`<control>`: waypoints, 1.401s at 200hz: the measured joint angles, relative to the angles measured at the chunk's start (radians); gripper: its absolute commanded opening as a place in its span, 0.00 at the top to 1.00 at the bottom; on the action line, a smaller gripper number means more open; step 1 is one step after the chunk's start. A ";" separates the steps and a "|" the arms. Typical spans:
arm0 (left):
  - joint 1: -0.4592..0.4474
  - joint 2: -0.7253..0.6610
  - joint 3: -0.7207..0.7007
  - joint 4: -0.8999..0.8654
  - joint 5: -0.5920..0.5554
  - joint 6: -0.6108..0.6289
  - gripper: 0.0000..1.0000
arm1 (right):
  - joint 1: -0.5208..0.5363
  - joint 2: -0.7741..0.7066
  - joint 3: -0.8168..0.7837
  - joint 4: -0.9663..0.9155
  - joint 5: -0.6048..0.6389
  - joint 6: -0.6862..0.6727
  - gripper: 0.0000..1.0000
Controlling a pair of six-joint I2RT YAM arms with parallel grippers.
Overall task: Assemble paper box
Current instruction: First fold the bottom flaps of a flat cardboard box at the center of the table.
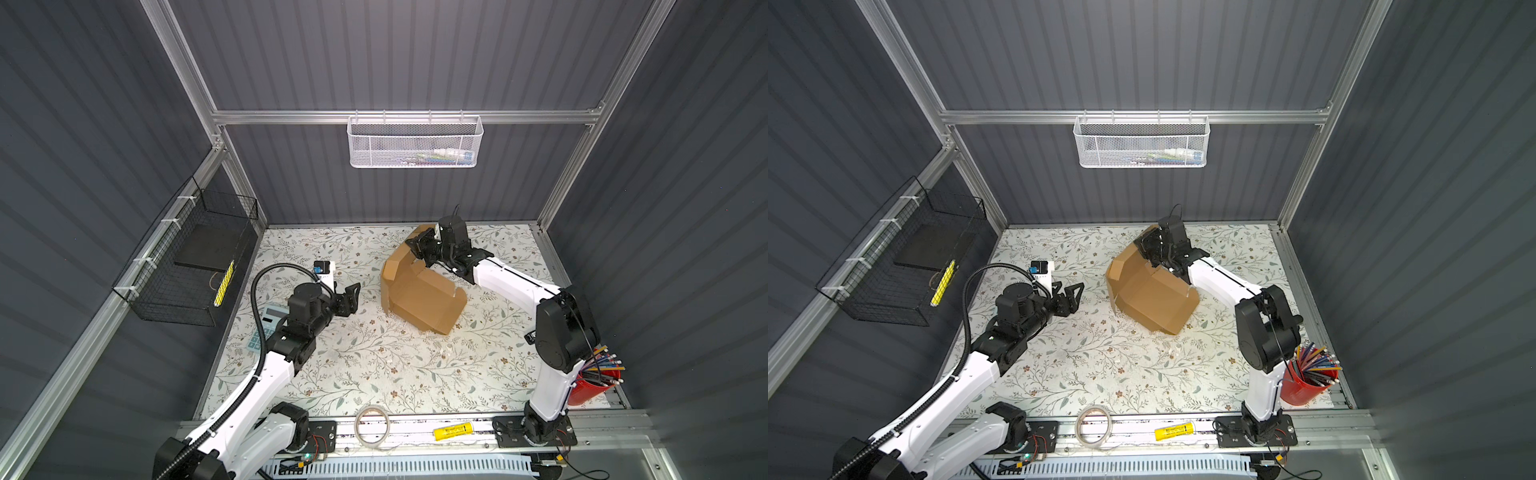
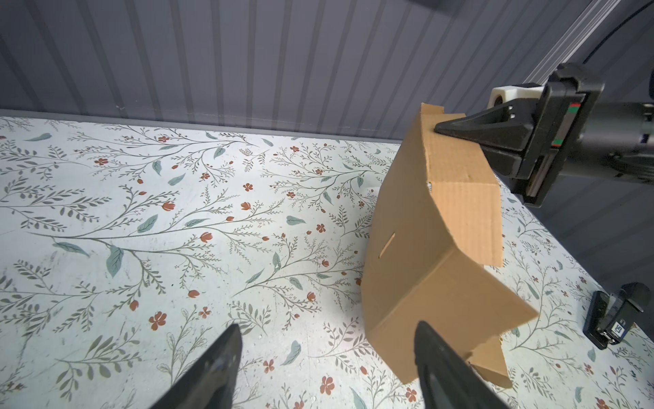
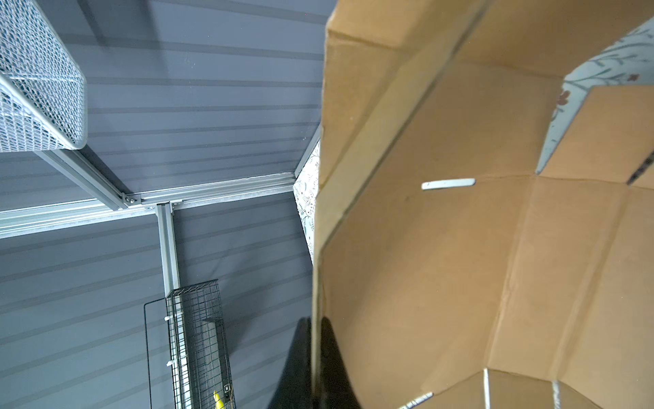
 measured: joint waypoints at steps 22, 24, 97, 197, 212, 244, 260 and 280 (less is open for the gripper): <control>0.000 -0.018 -0.002 -0.021 -0.014 0.000 0.22 | 0.000 0.000 0.000 0.000 0.000 -0.004 0.99; 0.000 -0.019 -0.002 -0.023 -0.015 0.000 0.22 | 0.000 0.000 0.000 0.000 0.000 -0.005 0.99; 0.000 0.033 -0.005 -0.025 -0.021 0.000 0.22 | 0.000 0.000 0.000 0.001 -0.003 -0.027 1.00; 0.000 0.253 -0.005 0.120 0.116 0.008 0.22 | 0.006 0.000 -0.064 0.124 -0.043 -0.072 1.00; 0.000 0.265 -0.005 0.133 0.127 0.006 0.22 | 0.009 0.004 -0.089 0.164 -0.047 -0.077 1.00; 0.000 0.276 -0.006 0.163 0.142 -0.005 0.22 | 0.013 0.049 -0.121 0.282 -0.066 -0.078 1.00; 0.000 0.281 -0.008 0.175 0.146 -0.010 0.22 | 0.013 0.080 -0.134 0.325 -0.077 -0.077 1.00; 0.000 0.300 -0.013 0.191 0.151 -0.016 0.22 | 0.013 0.109 -0.141 0.350 -0.086 -0.077 1.00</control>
